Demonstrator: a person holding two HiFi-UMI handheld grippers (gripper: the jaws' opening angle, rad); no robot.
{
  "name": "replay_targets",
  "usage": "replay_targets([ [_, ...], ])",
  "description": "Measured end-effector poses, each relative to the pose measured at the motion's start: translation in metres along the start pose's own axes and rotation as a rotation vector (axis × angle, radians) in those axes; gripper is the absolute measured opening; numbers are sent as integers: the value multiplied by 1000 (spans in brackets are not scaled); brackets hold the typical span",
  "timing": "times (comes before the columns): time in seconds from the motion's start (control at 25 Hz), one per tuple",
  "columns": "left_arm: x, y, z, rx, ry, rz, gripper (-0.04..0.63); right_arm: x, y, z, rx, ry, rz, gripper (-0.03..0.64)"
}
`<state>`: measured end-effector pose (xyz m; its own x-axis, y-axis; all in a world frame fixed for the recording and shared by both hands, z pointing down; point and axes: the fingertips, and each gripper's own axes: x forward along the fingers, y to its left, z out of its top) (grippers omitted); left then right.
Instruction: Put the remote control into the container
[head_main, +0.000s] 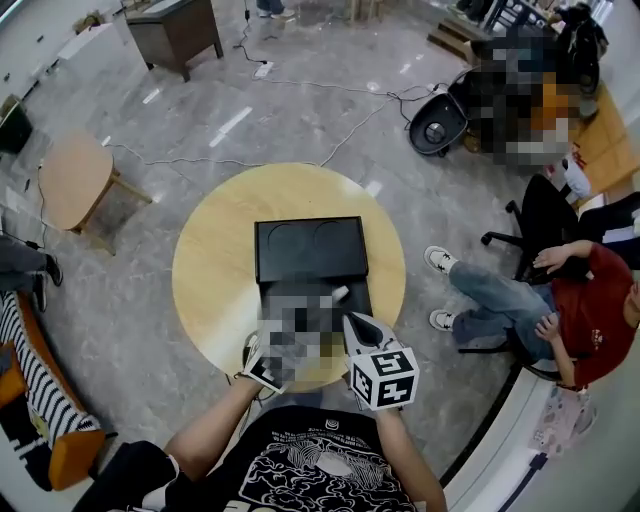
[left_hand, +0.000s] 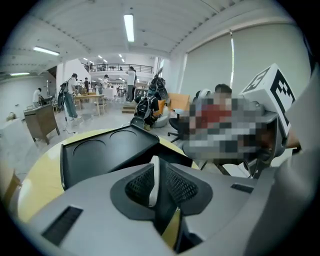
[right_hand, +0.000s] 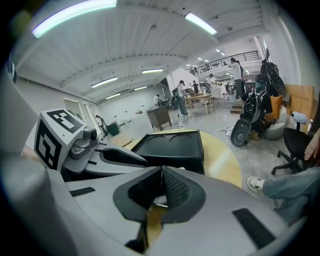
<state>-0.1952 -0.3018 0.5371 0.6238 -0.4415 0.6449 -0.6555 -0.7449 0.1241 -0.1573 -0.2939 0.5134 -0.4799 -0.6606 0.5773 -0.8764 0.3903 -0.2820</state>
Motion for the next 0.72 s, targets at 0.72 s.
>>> replay_targets([
  [0.72,-40,-30,11,-160,-148,101,18,-25,37,-8,-60,-13,129,23],
])
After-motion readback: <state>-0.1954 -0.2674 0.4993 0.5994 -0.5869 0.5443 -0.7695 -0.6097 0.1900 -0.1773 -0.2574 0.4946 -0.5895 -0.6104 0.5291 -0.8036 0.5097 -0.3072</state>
